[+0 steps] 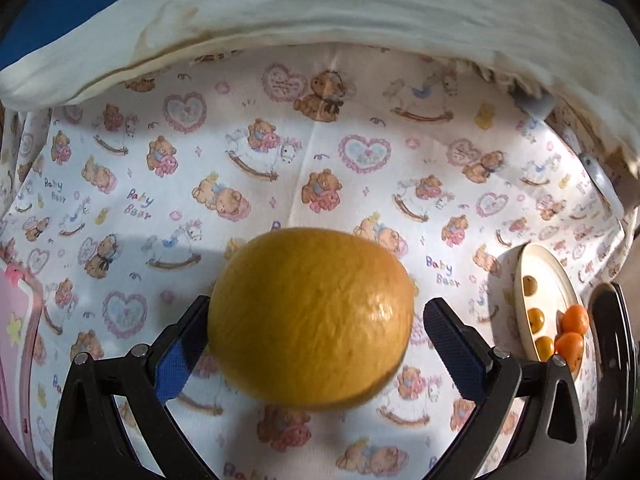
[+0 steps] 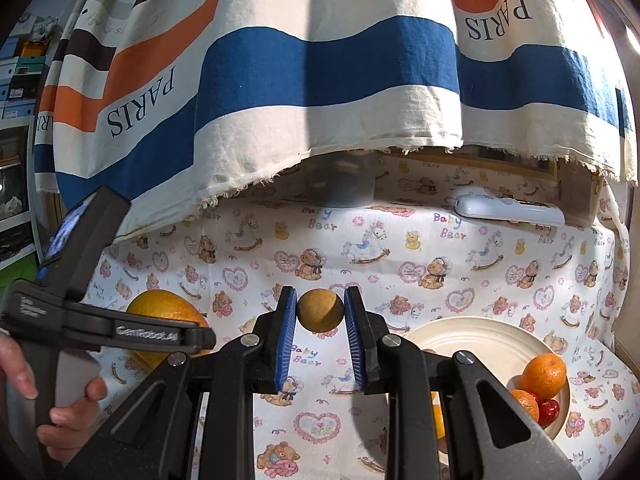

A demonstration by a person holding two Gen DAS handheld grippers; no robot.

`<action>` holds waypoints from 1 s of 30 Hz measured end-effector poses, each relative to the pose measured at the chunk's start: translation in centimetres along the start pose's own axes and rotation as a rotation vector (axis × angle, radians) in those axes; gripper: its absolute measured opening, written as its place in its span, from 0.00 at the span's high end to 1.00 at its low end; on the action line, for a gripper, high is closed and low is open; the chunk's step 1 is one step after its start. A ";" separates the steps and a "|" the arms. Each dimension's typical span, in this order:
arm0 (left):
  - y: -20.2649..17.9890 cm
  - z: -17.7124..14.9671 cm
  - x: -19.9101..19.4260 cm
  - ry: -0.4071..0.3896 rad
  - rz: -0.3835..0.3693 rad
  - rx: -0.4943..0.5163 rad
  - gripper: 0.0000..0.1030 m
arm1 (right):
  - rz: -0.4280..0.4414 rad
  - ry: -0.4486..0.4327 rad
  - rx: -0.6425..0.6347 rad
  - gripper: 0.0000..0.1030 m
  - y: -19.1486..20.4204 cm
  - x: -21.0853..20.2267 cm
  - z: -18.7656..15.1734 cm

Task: Organize fruits
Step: 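Lift the brown fruit with the right tool while the left tool closes on the pear, then carry the pear in the left tool and brown fruit in the right tool over the plate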

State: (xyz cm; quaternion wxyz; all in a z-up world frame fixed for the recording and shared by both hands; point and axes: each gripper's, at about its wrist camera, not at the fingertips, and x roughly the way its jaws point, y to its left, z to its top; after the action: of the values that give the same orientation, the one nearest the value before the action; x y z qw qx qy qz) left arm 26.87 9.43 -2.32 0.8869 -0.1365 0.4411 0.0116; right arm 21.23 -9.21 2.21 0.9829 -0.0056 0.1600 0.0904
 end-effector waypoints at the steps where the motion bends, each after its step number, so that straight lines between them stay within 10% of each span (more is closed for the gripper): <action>1: -0.1 0.1 0.2 -0.003 0.009 0.003 0.01 | 0.000 0.001 0.000 0.75 0.0 0.0 0.0; 18: -1.5 -1.7 1.0 0.003 0.074 0.121 0.11 | -0.002 0.006 0.005 0.75 0.0 0.2 -0.1; 30: -4.0 -1.5 -8.5 -0.166 0.056 0.220 0.11 | -0.025 -0.003 0.109 0.75 -2.6 -0.9 1.4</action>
State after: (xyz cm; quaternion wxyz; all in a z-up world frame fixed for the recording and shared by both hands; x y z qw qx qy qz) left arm 21.08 6.02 4.49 0.9294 -0.0245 0.3683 -0.0009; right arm 21.32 -11.84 3.74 0.9831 0.0459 0.1631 0.0693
